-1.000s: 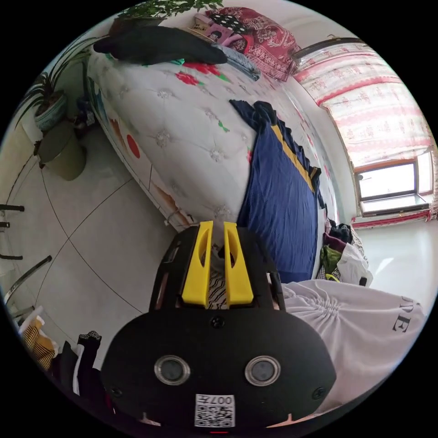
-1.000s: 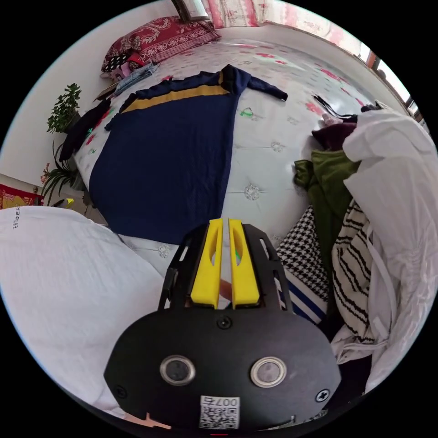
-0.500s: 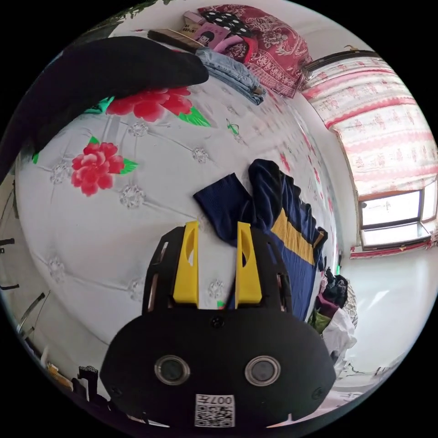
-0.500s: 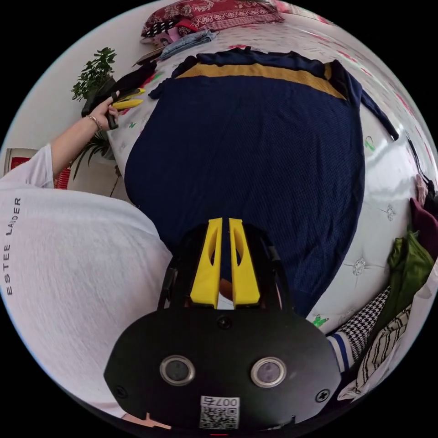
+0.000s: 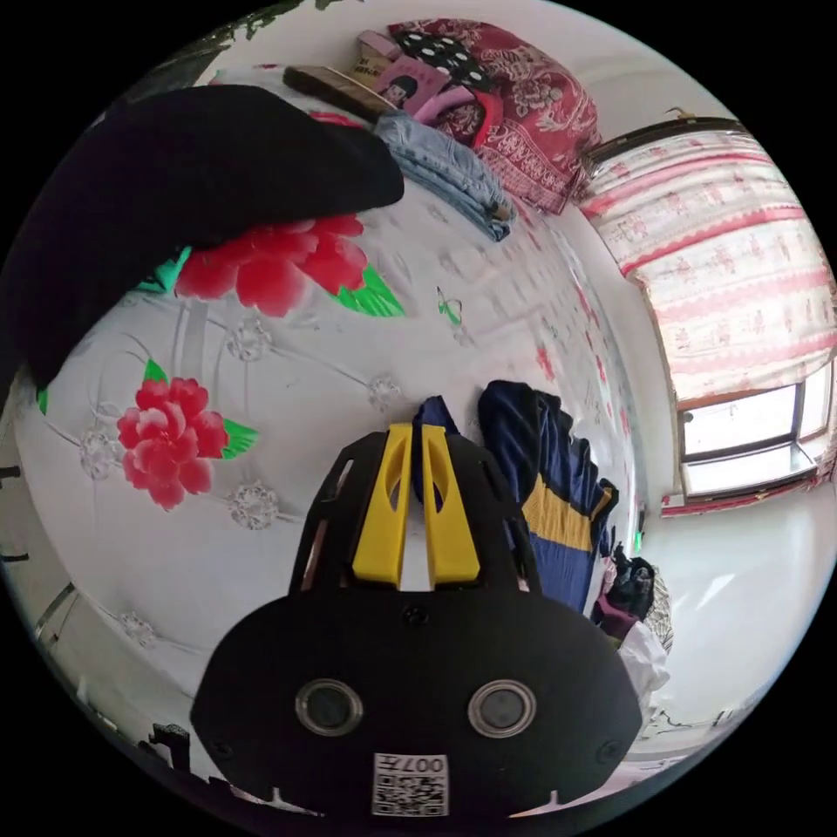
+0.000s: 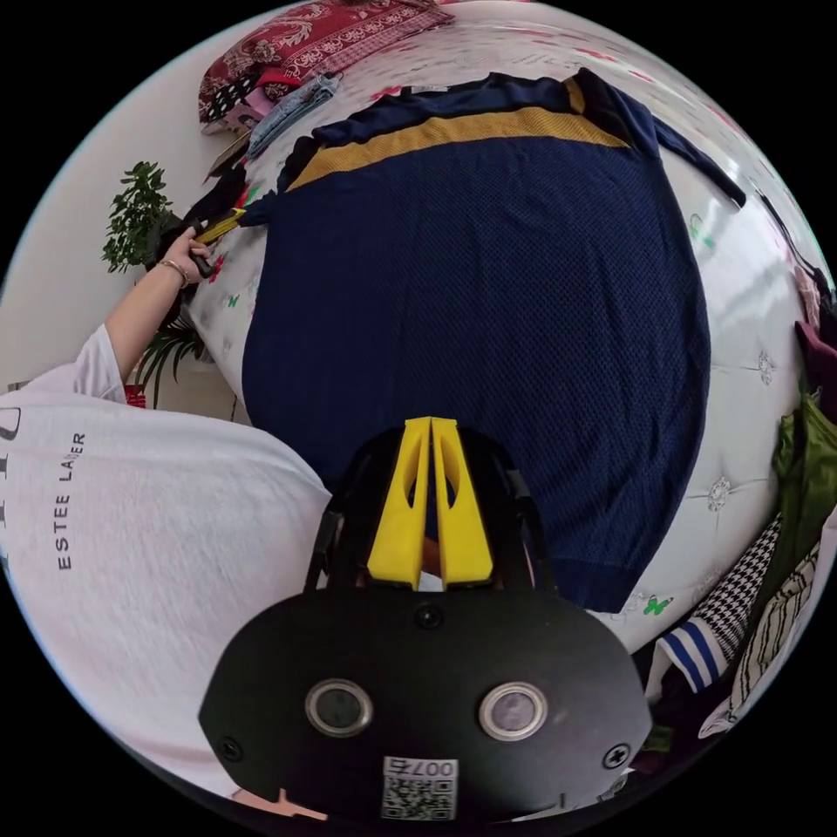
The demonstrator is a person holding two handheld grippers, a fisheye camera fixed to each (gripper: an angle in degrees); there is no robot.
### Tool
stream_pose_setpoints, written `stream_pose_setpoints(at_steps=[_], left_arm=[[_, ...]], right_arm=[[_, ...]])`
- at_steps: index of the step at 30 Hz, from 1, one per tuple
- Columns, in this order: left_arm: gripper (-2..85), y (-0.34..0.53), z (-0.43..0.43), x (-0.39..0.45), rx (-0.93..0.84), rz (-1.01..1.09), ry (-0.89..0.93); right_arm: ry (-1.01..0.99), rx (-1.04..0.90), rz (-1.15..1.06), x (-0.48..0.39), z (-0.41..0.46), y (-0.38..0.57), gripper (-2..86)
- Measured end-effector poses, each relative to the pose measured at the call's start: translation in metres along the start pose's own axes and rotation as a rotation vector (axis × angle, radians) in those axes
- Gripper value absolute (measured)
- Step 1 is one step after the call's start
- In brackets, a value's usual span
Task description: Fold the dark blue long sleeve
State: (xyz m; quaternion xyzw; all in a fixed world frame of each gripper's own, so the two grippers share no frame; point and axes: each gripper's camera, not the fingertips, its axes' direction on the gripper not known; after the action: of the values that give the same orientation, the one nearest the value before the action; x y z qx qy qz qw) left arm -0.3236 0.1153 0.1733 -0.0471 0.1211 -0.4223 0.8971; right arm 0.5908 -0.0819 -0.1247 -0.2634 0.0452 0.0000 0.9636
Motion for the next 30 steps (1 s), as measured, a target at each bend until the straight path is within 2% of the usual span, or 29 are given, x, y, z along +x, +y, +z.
stream_pose_setpoints(at_steps=[3, 5, 6, 8, 11, 15, 20, 23, 26, 30], left_arm=[[-0.8, -0.021, -0.085, -0.023, 0.212, -0.003, 0.032], [-0.8, -0.025, -0.156, -0.045, 0.421, -0.021, 0.004], [-0.8, -0.025, -0.170, -0.052, 0.460, -0.033, -0.007], [-0.8, -0.021, -0.214, -0.092, 0.587, -0.152, -0.078], [-0.8, -0.015, -0.247, -0.153, 0.628, -0.372, -0.037], [-0.9, -0.020, -0.276, -0.172, 0.682, -0.364, -0.001], [-0.8, -0.036, -0.301, -0.140, 0.763, -0.312, 0.022], [-0.8, -0.026, -0.325, -0.127, 0.872, -0.356, -0.063], [-0.8, -0.013, -0.340, -0.135, 0.898, -0.427, -0.210], [-0.8, 0.003, -0.321, -0.161, 0.808, -0.464, -0.130]], right_arm=[[0.000, 0.004, -0.008, 0.002, 0.001, 0.003, -0.2], [0.007, 0.001, -0.014, 0.004, 0.003, 0.006, -0.2], [0.006, -0.002, -0.016, 0.005, 0.006, 0.008, -0.2], [0.000, -0.011, -0.016, 0.008, 0.011, 0.011, -0.2], [-0.018, -0.025, -0.023, 0.011, 0.017, 0.015, -0.2], [-0.001, -0.025, -0.037, 0.011, 0.020, 0.026, -0.2], [-0.003, -0.017, -0.019, 0.016, 0.023, 0.037, -0.2], [0.001, 0.018, -0.006, 0.015, 0.016, 0.045, -0.2], [0.016, 0.039, 0.003, 0.015, 0.015, 0.058, -0.2], [-0.026, 0.029, 0.048, 0.022, 0.027, 0.072, -0.2]])
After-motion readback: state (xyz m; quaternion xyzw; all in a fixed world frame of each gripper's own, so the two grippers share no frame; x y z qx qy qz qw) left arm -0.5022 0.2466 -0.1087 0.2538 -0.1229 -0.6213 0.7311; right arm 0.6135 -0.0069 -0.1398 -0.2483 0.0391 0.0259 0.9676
